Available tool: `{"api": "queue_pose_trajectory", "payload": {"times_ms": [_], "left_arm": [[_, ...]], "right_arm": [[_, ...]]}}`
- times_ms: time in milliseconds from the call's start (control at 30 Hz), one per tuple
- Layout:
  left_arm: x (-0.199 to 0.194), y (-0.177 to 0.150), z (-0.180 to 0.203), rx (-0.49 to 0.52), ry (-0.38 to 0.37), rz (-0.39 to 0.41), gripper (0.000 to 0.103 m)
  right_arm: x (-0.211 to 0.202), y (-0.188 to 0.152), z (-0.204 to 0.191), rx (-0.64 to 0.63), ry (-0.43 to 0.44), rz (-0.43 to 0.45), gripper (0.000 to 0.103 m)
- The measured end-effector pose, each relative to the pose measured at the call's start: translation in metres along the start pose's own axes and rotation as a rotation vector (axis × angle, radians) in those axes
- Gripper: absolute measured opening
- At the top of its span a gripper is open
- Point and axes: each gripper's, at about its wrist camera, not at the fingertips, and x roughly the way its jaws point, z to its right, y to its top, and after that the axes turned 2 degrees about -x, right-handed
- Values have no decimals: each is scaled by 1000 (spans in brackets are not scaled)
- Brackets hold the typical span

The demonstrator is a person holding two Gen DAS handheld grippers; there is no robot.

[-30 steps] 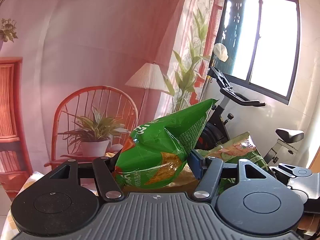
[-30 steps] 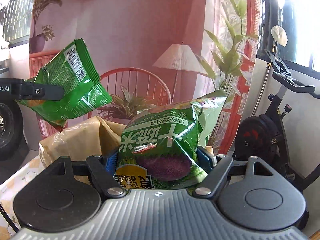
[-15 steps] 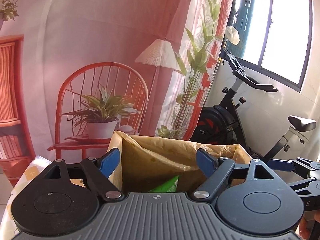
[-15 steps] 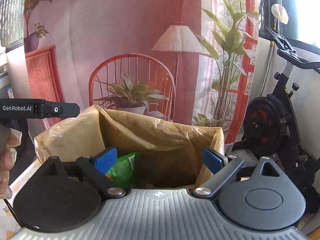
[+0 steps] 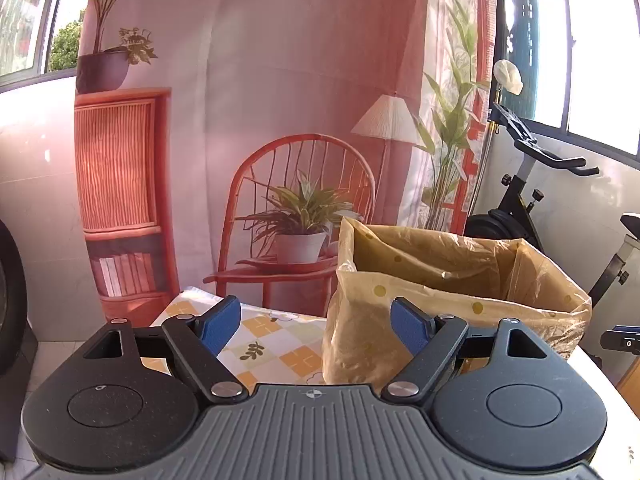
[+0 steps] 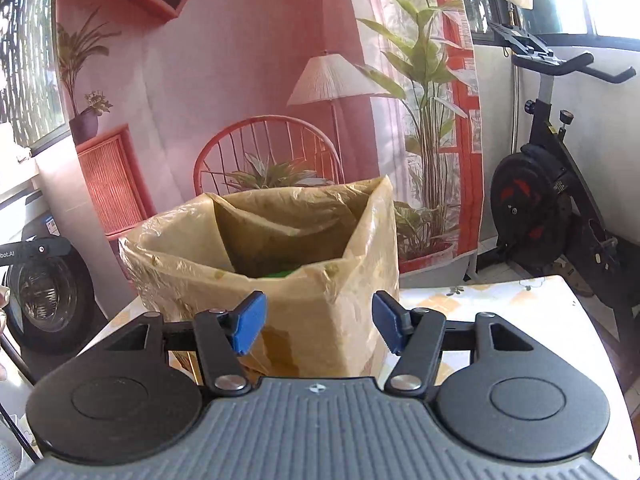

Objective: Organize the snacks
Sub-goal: 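Lower the right tool onto the small meat-jerky packet and grasp it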

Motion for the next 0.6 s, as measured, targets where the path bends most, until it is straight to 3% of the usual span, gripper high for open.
{"api": "queue_pose_trajectory", "payload": {"times_ms": [233, 433, 533, 600], "left_arm": [[-5, -52, -12, -44, 42, -77, 82], [0, -81, -21, -64, 34, -155, 79], [1, -91, -25, -70, 37, -177, 79], [1, -95, -27, -80, 38, -183, 78]], "right_arm": [[3, -84, 27, 192, -135, -192, 61], [7, -126, 27, 98, -272, -307, 61], [9, -135, 34, 86, -277, -327, 78], [11, -140, 40, 86, -276, -342, 82]]}}
